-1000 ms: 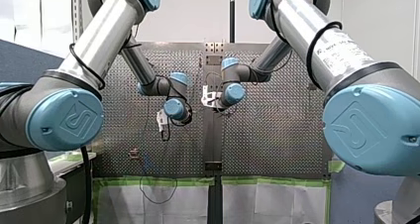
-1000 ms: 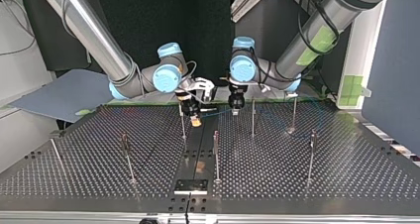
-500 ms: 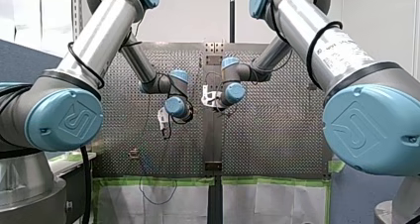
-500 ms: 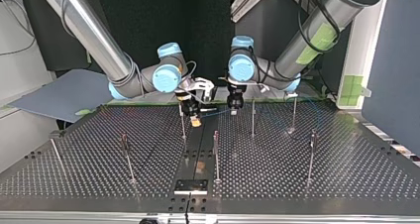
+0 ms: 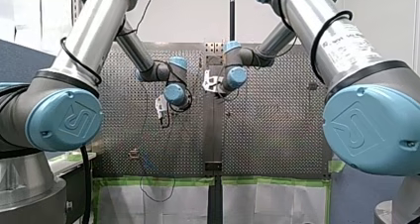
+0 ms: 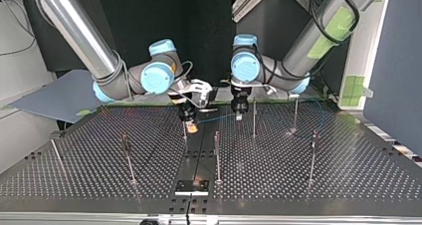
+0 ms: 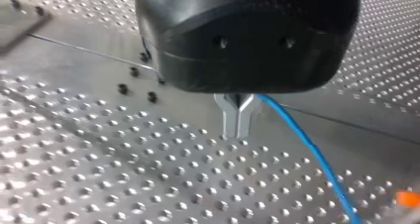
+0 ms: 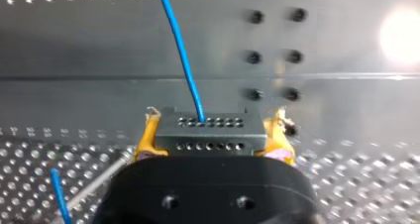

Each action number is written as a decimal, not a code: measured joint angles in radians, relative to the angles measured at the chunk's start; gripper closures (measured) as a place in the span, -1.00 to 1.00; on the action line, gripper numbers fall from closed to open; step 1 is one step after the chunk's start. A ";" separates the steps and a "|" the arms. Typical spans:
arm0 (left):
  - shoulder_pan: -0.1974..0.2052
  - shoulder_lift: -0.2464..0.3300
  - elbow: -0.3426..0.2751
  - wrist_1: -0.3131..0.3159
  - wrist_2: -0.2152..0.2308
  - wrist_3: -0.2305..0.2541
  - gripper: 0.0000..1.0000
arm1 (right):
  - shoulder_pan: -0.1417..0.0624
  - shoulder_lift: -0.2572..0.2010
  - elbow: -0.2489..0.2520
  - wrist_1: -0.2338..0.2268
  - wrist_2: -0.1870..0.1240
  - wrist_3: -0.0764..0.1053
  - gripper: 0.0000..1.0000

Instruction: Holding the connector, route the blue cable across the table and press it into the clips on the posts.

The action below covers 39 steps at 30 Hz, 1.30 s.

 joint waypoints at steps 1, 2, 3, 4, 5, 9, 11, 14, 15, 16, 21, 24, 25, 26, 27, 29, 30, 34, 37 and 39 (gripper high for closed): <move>0.000 0.010 -0.002 -0.009 0.000 0.001 1.00 | 0.000 -0.008 0.003 0.004 0.000 0.003 1.00; 0.000 0.017 -0.004 -0.014 0.000 0.001 1.00 | -0.001 -0.016 0.007 0.008 0.001 0.007 1.00; 0.000 0.024 -0.006 -0.018 0.000 0.002 1.00 | -0.002 -0.026 0.014 0.011 0.001 0.012 1.00; 0.000 0.033 -0.010 -0.024 -0.001 0.002 1.00 | -0.004 -0.034 0.019 0.014 0.001 0.015 1.00; 0.000 0.041 -0.012 -0.027 -0.001 0.002 1.00 | -0.005 -0.042 0.025 0.016 0.002 0.018 1.00; -0.001 0.075 -0.018 -0.045 -0.005 0.003 1.00 | -0.008 -0.079 0.050 0.021 0.003 0.027 1.00; -0.002 0.094 -0.019 -0.055 -0.010 0.006 1.00 | -0.009 -0.095 0.056 0.024 0.002 0.032 1.00; -0.004 0.124 -0.019 -0.070 -0.015 0.009 1.00 | -0.009 -0.126 0.061 0.034 0.002 0.036 1.00; -0.005 0.133 -0.019 -0.073 -0.015 0.010 1.00 | -0.009 -0.138 0.062 0.038 0.002 0.037 1.00; -0.006 0.143 -0.019 -0.076 -0.016 0.011 1.00 | -0.008 -0.147 0.062 0.039 0.002 0.037 1.00; -0.014 0.182 -0.019 -0.091 -0.016 0.014 1.00 | -0.001 -0.196 0.063 0.044 0.003 0.038 1.00; -0.019 0.205 -0.019 -0.095 -0.016 0.013 1.00 | 0.002 -0.226 0.063 0.046 0.002 0.037 1.00; -0.020 0.214 -0.019 -0.096 -0.015 0.013 1.00 | 0.003 -0.235 0.063 0.047 0.002 0.037 1.00; -0.022 0.220 -0.019 -0.096 -0.014 0.013 1.00 | 0.004 -0.243 0.063 0.048 0.002 0.037 1.00; -0.022 0.227 -0.019 -0.097 -0.014 0.012 1.00 | 0.005 -0.253 0.063 0.049 0.002 0.037 1.00; -0.024 0.245 -0.019 -0.098 -0.012 0.011 1.00 | 0.007 -0.269 0.063 0.050 0.003 0.037 1.00; -0.024 0.253 -0.019 -0.098 -0.011 0.010 1.00 | 0.007 -0.281 0.063 0.050 0.003 0.038 1.00; -0.024 0.288 -0.019 -0.098 -0.007 0.007 1.00 | 0.007 -0.316 0.063 0.050 0.003 0.038 1.00; -0.025 0.312 -0.019 -0.098 -0.006 0.007 1.00 | 0.007 -0.340 0.063 0.050 0.002 0.038 1.00; -0.026 0.327 -0.020 -0.095 -0.002 0.004 1.00 | 0.005 -0.349 0.064 0.050 0.002 0.039 1.00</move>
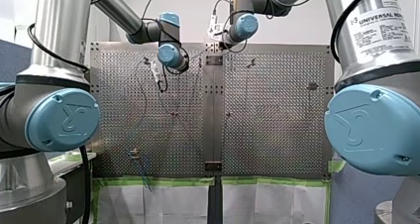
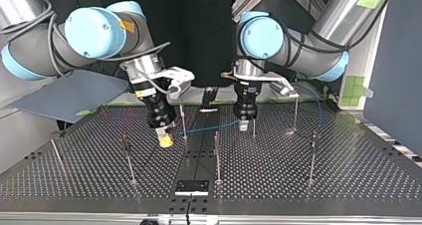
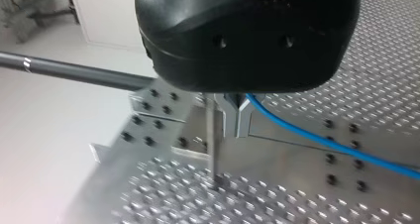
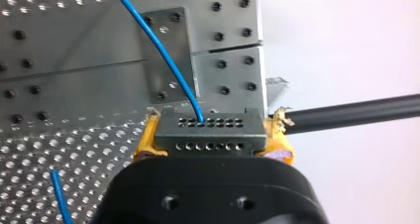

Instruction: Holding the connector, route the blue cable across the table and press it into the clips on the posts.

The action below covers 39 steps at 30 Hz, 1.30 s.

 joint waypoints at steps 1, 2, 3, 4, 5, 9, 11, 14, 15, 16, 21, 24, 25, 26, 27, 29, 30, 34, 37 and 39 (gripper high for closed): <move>0.000 0.011 0.000 0.006 0.006 -0.004 1.00 | -0.001 -0.001 0.001 0.000 0.000 0.001 1.00; 0.000 0.019 0.000 0.012 0.013 -0.007 1.00 | -0.002 -0.002 0.003 0.000 0.000 0.002 1.00; 0.001 0.027 0.000 0.019 0.019 -0.009 1.00 | -0.003 -0.002 0.005 0.000 0.000 0.004 1.00; 0.002 0.037 0.000 0.027 0.028 -0.010 1.00 | -0.003 0.000 0.007 0.000 0.000 0.005 1.00; 0.002 0.042 0.000 0.033 0.035 -0.011 1.00 | -0.004 0.002 0.008 0.000 0.000 0.006 1.00; 0.005 0.033 0.000 0.063 0.069 -0.014 1.00 | -0.006 0.015 0.012 0.000 -0.001 0.007 1.00; 0.006 0.018 0.001 0.081 0.082 -0.015 1.00 | -0.007 0.018 0.012 0.000 -0.001 0.007 1.00; 0.007 -0.009 0.005 0.102 0.091 -0.016 1.00 | -0.010 0.025 0.012 -0.001 -0.001 0.008 1.00; 0.008 -0.017 0.008 0.105 0.093 -0.016 1.00 | -0.012 0.030 0.012 -0.002 -0.002 0.009 1.00; 0.008 -0.027 0.011 0.107 0.094 -0.016 1.00 | -0.014 0.034 0.012 -0.003 -0.004 0.010 1.00; 0.014 -0.064 0.019 0.128 0.094 -0.017 1.00 | -0.024 0.055 0.012 -0.009 -0.020 0.013 1.00; 0.020 -0.074 0.028 0.137 0.095 -0.019 1.00 | -0.029 0.071 0.011 -0.011 -0.026 0.013 1.00; 0.022 -0.076 0.032 0.138 0.096 -0.019 1.00 | -0.031 0.075 0.011 -0.012 -0.028 0.013 1.00; 0.024 -0.077 0.036 0.139 0.097 -0.020 1.00 | -0.032 0.077 0.011 -0.014 -0.029 0.013 1.00; 0.027 -0.078 0.039 0.139 0.099 -0.020 1.00 | -0.034 0.080 0.011 -0.016 -0.032 0.013 1.00; 0.033 -0.079 0.047 0.139 0.103 -0.020 1.00 | -0.037 0.082 0.011 -0.022 -0.037 0.014 1.00; 0.035 -0.079 0.051 0.139 0.106 -0.021 1.00 | -0.040 0.083 0.011 -0.024 -0.041 0.014 1.00; 0.044 -0.095 0.074 0.132 0.121 -0.023 1.00 | -0.049 0.085 0.008 -0.029 -0.053 0.015 1.00; 0.047 -0.114 0.095 0.121 0.127 -0.023 1.00 | -0.060 0.086 0.004 -0.031 -0.061 0.019 1.00; 0.050 -0.127 0.108 0.118 0.129 -0.024 1.00 | -0.068 0.086 0.001 -0.034 -0.069 0.025 1.00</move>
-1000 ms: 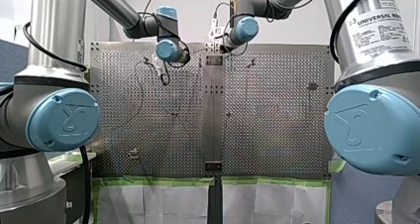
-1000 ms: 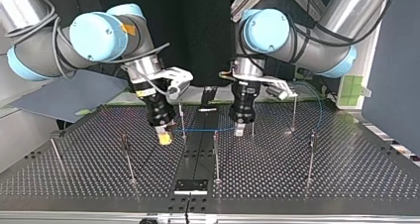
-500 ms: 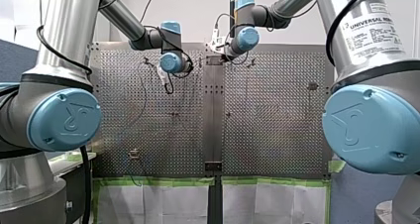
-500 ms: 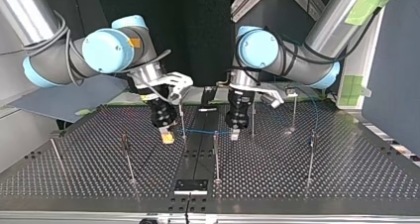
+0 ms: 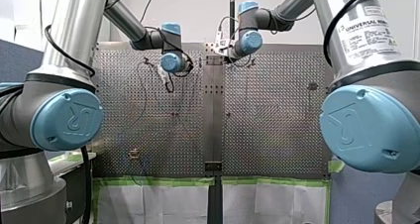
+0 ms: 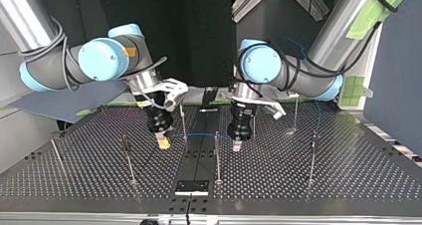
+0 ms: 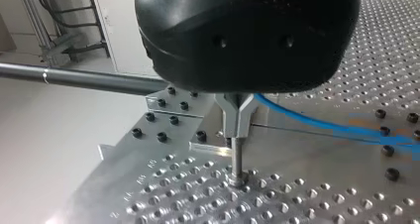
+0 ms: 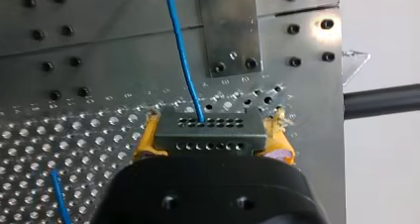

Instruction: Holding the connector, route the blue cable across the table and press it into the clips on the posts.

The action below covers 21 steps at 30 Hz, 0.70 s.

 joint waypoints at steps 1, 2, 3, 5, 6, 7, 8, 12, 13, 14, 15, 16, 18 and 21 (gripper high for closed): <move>0.003 -0.010 0.010 -0.002 0.000 -0.001 1.00 | -0.004 0.000 -0.001 -0.002 -0.004 0.003 1.00; 0.006 -0.017 0.017 -0.002 0.001 -0.002 1.00 | -0.008 0.000 -0.002 -0.004 -0.007 0.005 1.00; 0.008 -0.025 0.025 -0.004 0.002 -0.003 1.00 | -0.013 0.000 -0.003 -0.005 -0.011 0.008 1.00; 0.014 -0.044 0.044 -0.011 0.006 -0.004 1.00 | -0.021 0.001 -0.005 -0.008 -0.017 0.011 1.00; 0.016 -0.051 0.051 -0.013 0.008 -0.005 1.00 | -0.026 0.001 -0.006 -0.010 -0.021 0.014 1.00; 0.019 -0.061 0.061 -0.015 0.010 -0.005 1.00 | -0.030 0.002 -0.006 -0.013 -0.025 0.016 1.00; 0.022 -0.068 0.068 -0.015 0.012 -0.006 1.00 | -0.034 0.002 -0.007 -0.014 -0.028 0.018 1.00; 0.032 -0.096 0.101 -0.019 0.016 -0.009 1.00 | -0.050 0.004 -0.016 -0.021 -0.040 0.024 1.00; 0.034 -0.100 0.106 -0.021 0.017 -0.009 1.00 | -0.053 0.004 -0.018 -0.021 -0.042 0.025 1.00; 0.035 -0.102 0.109 -0.023 0.018 -0.009 1.00 | -0.056 0.005 -0.020 -0.022 -0.045 0.025 1.00; 0.036 -0.103 0.111 -0.025 0.018 -0.009 1.00 | -0.058 0.005 -0.022 -0.022 -0.048 0.026 1.00; 0.037 -0.104 0.113 -0.028 0.018 -0.009 1.00 | -0.060 0.005 -0.023 -0.021 -0.050 0.026 1.00; 0.038 -0.105 0.114 -0.032 0.018 -0.009 1.00 | -0.064 0.006 -0.024 -0.020 -0.052 0.026 1.00; 0.037 -0.105 0.115 -0.041 0.017 -0.008 1.00 | -0.067 0.006 -0.024 -0.019 -0.053 0.026 1.00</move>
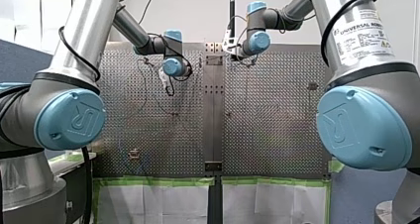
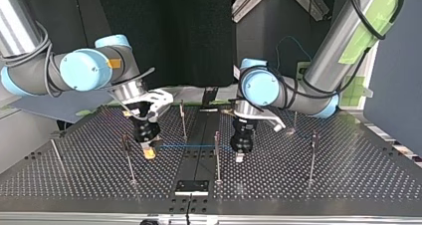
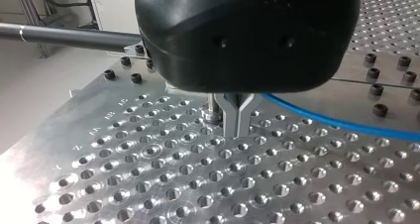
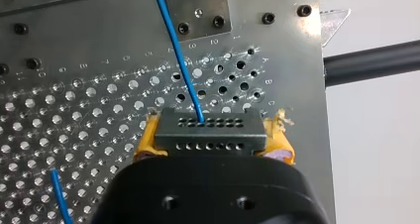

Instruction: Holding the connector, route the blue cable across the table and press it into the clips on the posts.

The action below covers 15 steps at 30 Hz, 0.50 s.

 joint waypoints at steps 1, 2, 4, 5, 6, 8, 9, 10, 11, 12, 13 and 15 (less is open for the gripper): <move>-0.001 0.000 0.000 -0.006 -0.001 0.001 0.80 | 0.000 0.000 0.000 0.001 0.000 0.000 1.00; -0.002 0.001 0.000 -0.011 -0.001 0.001 0.80 | -0.001 0.000 0.000 0.001 0.000 0.000 1.00; -0.004 0.002 0.000 -0.025 -0.004 0.004 0.13 | -0.001 0.001 0.000 0.002 0.000 0.000 1.00; -0.005 0.002 0.000 -0.031 -0.006 0.006 0.13 | -0.001 0.001 0.000 0.002 0.000 0.000 1.00; -0.007 0.003 0.000 -0.037 -0.009 0.007 -0.18 | -0.001 0.003 0.000 0.002 0.000 0.000 1.00; -0.010 0.003 0.000 -0.054 -0.021 0.011 -0.18 | -0.001 0.006 0.000 0.003 0.000 0.000 1.00; -0.011 0.003 0.000 -0.062 -0.025 0.013 -1.00 | -0.001 0.010 0.000 0.003 0.000 0.000 1.00; -0.013 0.005 0.000 -0.072 -0.030 0.016 -1.00 | -0.001 0.012 0.001 0.004 0.000 0.000 1.00; -0.015 0.007 0.000 -0.079 -0.033 0.020 -1.00 | -0.001 0.014 0.001 0.004 0.000 0.000 1.00; -0.017 0.009 0.000 -0.088 -0.035 0.025 -1.00 | -0.001 0.016 0.001 0.004 0.001 0.000 1.00; -0.020 0.011 0.000 -0.098 -0.037 0.032 -1.00 | -0.001 0.017 0.001 0.004 0.002 0.000 1.00; -0.025 0.016 0.000 -0.115 -0.039 0.039 -1.00 | -0.001 0.019 0.001 0.003 0.003 0.000 1.00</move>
